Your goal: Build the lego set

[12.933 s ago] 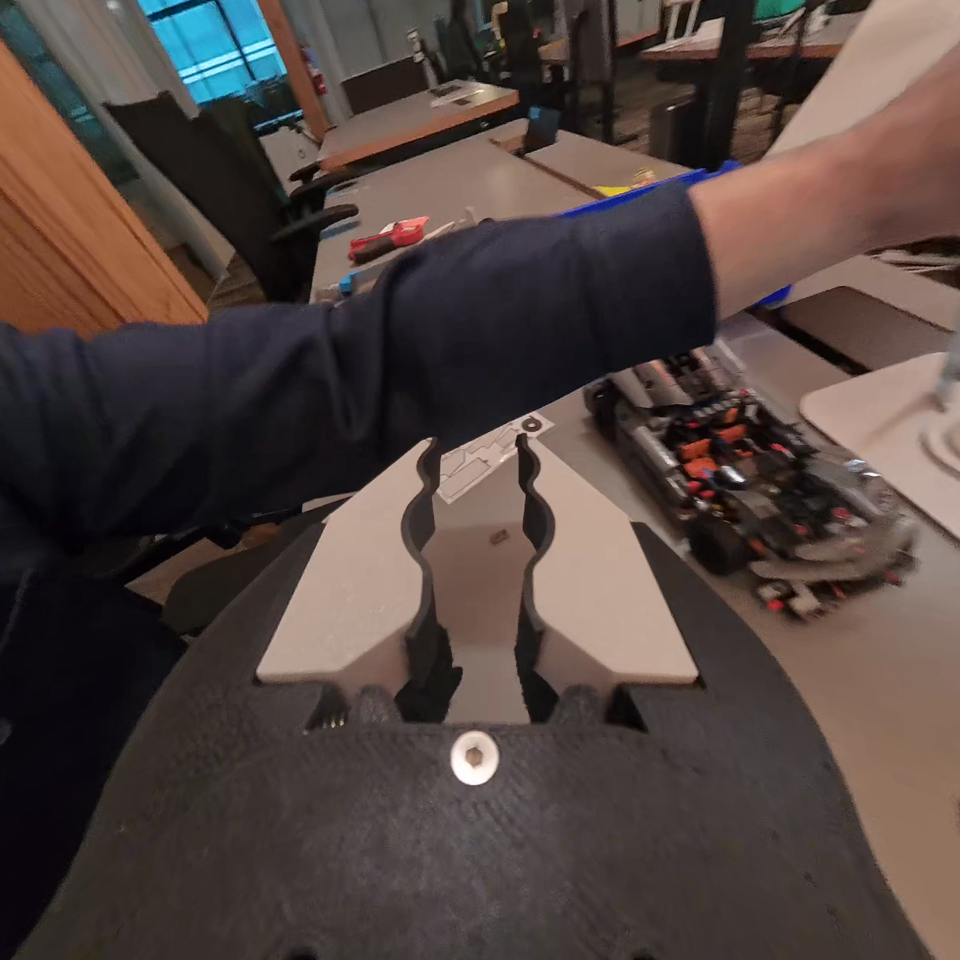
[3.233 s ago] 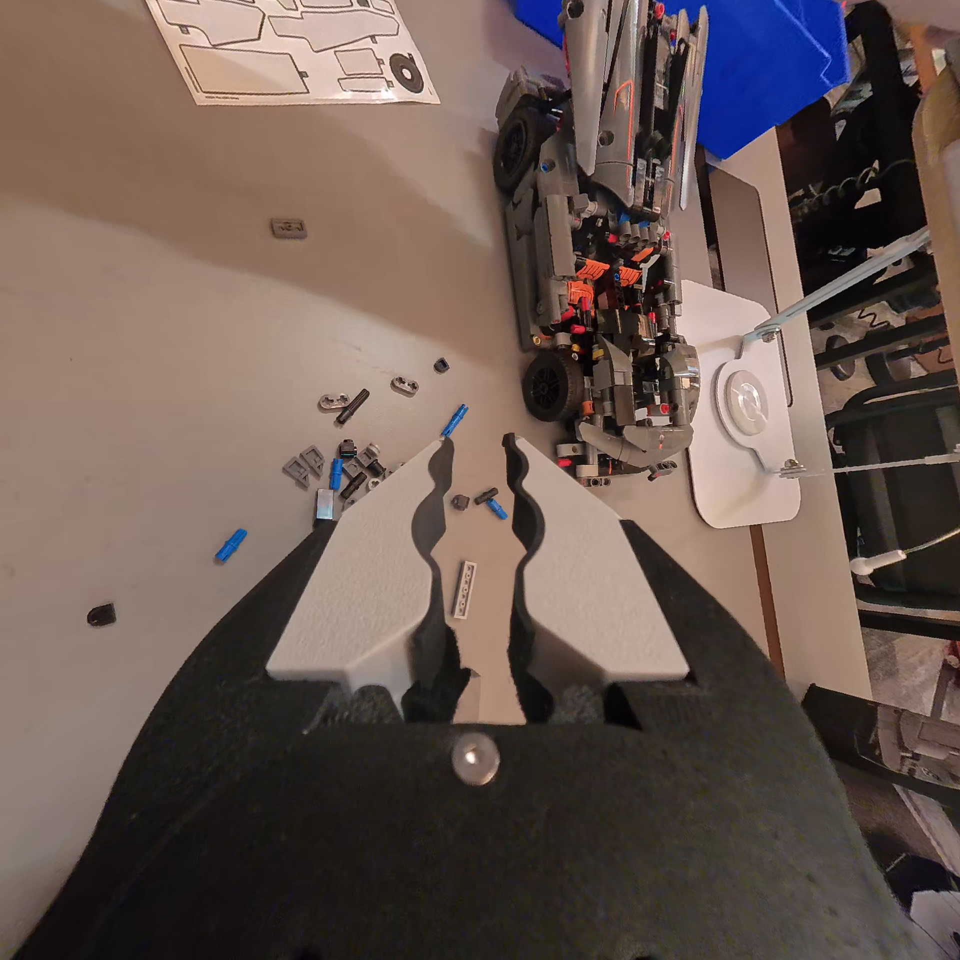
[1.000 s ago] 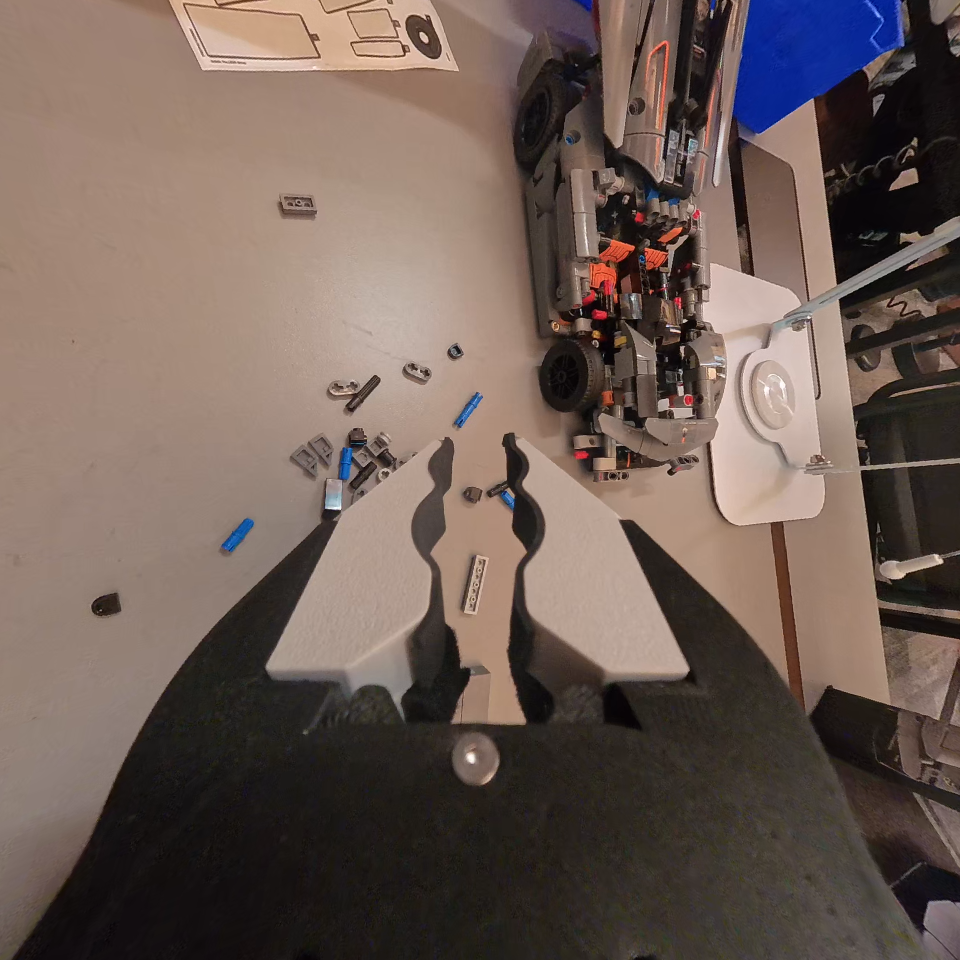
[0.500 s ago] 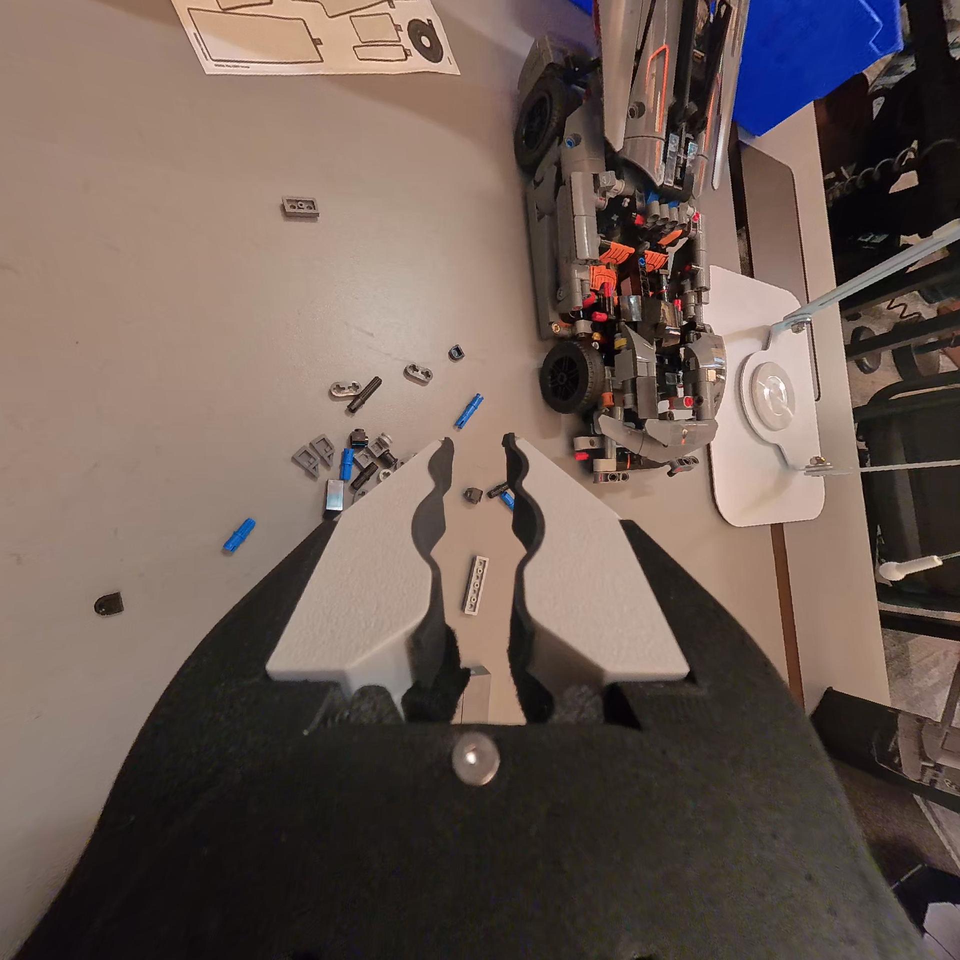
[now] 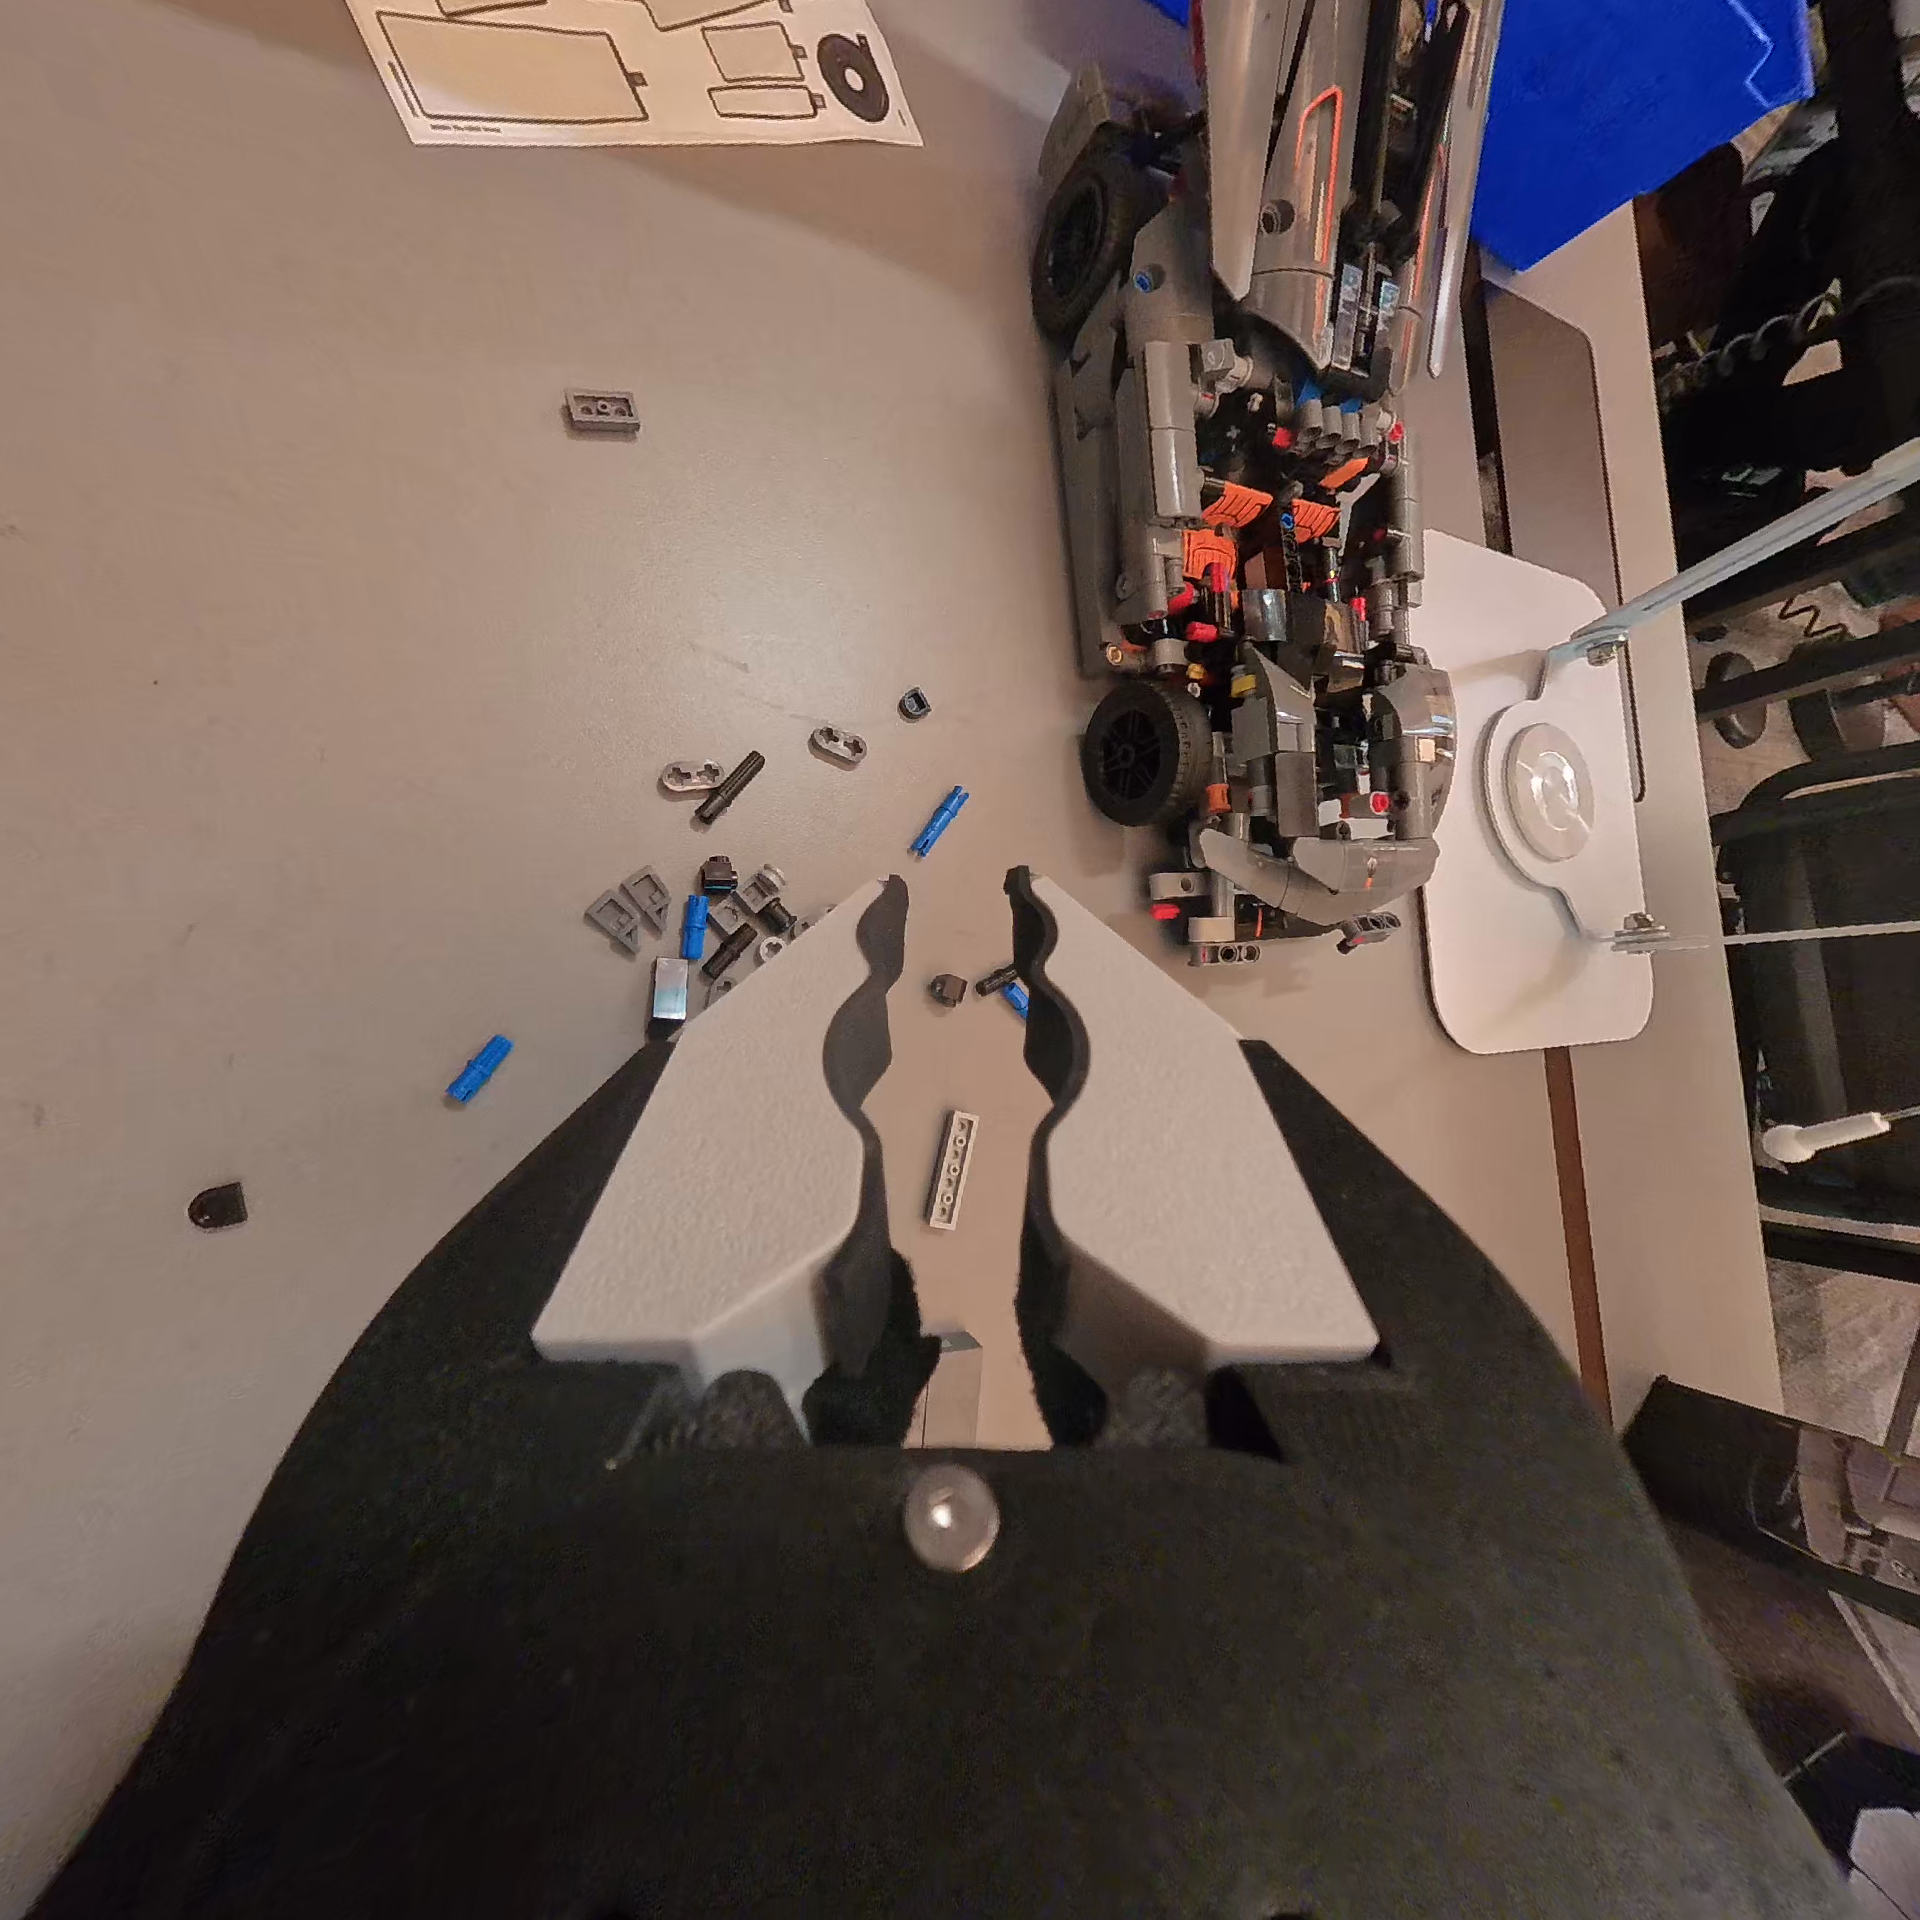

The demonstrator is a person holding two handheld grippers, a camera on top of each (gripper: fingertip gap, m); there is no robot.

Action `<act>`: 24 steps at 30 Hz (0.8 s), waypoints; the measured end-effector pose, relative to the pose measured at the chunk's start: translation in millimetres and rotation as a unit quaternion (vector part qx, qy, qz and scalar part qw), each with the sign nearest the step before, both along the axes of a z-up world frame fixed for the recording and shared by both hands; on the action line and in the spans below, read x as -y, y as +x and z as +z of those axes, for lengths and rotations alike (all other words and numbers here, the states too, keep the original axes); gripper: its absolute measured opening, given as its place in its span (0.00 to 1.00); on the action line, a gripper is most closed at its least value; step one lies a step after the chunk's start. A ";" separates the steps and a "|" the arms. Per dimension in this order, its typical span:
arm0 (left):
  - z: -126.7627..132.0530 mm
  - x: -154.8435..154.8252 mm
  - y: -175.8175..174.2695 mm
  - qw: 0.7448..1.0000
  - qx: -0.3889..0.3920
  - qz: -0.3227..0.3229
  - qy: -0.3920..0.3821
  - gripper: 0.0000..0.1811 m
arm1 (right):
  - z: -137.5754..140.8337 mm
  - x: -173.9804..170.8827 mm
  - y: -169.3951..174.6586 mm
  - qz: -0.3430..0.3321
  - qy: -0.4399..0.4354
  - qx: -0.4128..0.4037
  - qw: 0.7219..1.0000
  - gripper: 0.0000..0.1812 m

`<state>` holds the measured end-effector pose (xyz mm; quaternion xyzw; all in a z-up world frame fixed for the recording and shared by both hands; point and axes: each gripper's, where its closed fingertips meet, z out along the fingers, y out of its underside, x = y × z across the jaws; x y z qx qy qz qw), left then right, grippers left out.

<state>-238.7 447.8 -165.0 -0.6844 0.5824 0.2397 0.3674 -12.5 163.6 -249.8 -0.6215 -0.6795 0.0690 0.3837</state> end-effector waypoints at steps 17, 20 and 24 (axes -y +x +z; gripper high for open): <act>-0.2 -0.6 -0.6 0.999 -0.028 -0.001 -0.030 0.13 | 0.7 0.1 -0.1 0.000 -0.001 -0.001 1.000 0.10; 0.0 -1.1 -0.7 0.999 -0.028 0.001 -0.033 0.13 | 0.3 0.2 -0.1 0.001 -0.001 -0.001 1.000 0.10; 0.7 -2.1 -1.0 0.999 -0.029 0.003 -0.039 0.13 | 0.4 0.2 -0.1 0.000 -0.001 -0.001 1.000 0.10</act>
